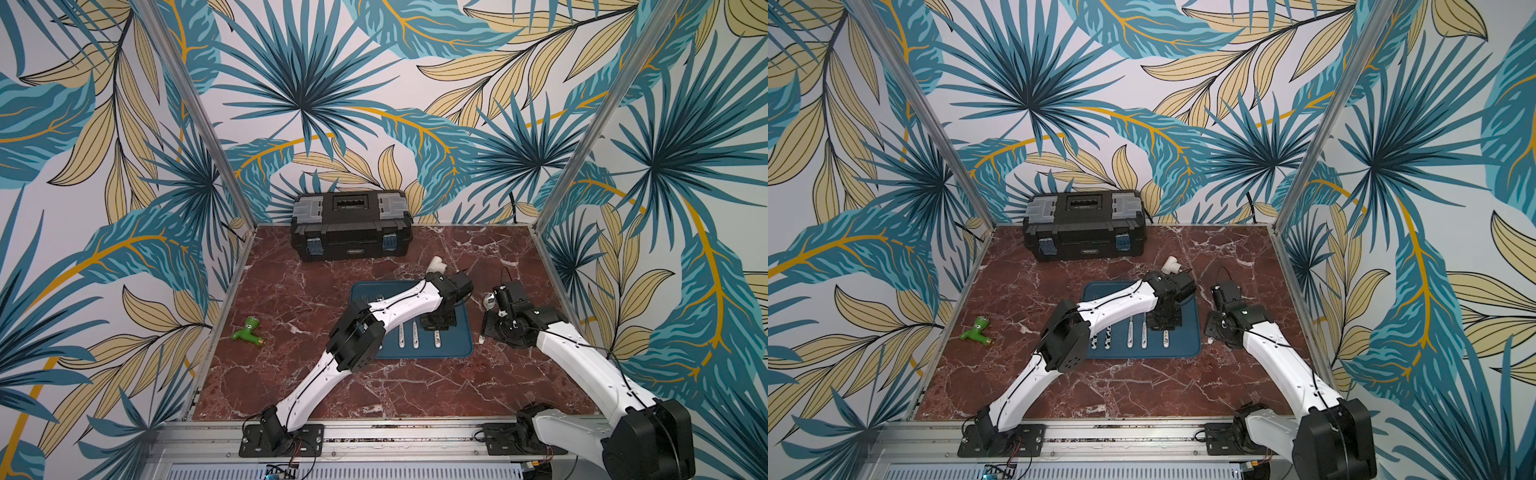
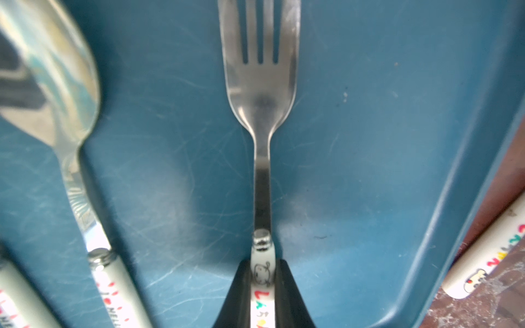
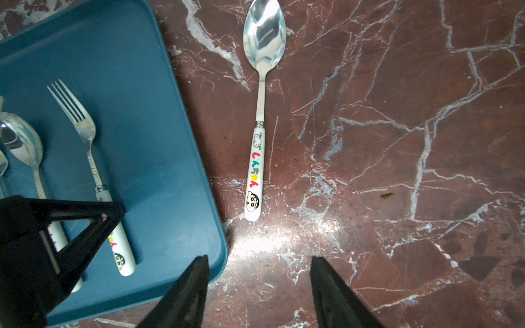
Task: Set the spoon and fork side by side
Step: Place the fork on the tray.
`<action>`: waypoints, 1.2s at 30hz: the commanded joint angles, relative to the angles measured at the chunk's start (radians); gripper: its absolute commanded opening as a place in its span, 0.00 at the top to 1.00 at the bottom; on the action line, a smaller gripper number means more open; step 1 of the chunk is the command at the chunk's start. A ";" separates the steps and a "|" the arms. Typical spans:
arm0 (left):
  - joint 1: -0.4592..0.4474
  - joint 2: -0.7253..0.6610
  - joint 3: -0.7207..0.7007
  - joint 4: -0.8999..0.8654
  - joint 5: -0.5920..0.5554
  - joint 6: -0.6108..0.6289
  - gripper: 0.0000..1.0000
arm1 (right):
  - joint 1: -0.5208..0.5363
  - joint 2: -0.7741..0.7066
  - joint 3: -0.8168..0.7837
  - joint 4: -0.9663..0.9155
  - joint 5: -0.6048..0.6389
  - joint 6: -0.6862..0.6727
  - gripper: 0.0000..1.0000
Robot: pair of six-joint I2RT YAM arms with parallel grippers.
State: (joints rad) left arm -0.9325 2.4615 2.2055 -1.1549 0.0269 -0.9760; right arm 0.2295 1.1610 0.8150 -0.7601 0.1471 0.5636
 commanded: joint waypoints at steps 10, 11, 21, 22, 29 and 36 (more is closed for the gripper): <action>0.015 0.039 0.011 0.022 0.001 0.017 0.78 | -0.002 -0.014 -0.017 -0.004 -0.007 -0.010 0.37; 0.015 0.040 0.011 0.022 0.001 0.016 0.76 | -0.002 -0.014 -0.019 -0.005 -0.007 -0.011 0.37; 0.014 0.023 0.011 0.023 -0.006 0.020 0.71 | -0.002 -0.014 -0.017 -0.008 0.003 -0.008 0.37; 0.014 0.016 0.013 0.020 -0.013 0.023 0.70 | -0.002 -0.015 -0.017 -0.008 0.004 -0.008 0.37; 0.018 -0.037 0.015 0.012 -0.054 0.049 0.63 | -0.002 -0.012 -0.017 -0.011 0.012 -0.008 0.36; 0.000 -0.147 0.058 -0.018 -0.118 0.081 0.63 | -0.003 -0.008 -0.012 -0.022 0.039 -0.005 0.36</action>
State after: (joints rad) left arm -0.9234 2.4336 2.2063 -1.1469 -0.0303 -0.9264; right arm 0.2295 1.1610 0.8143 -0.7605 0.1551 0.5636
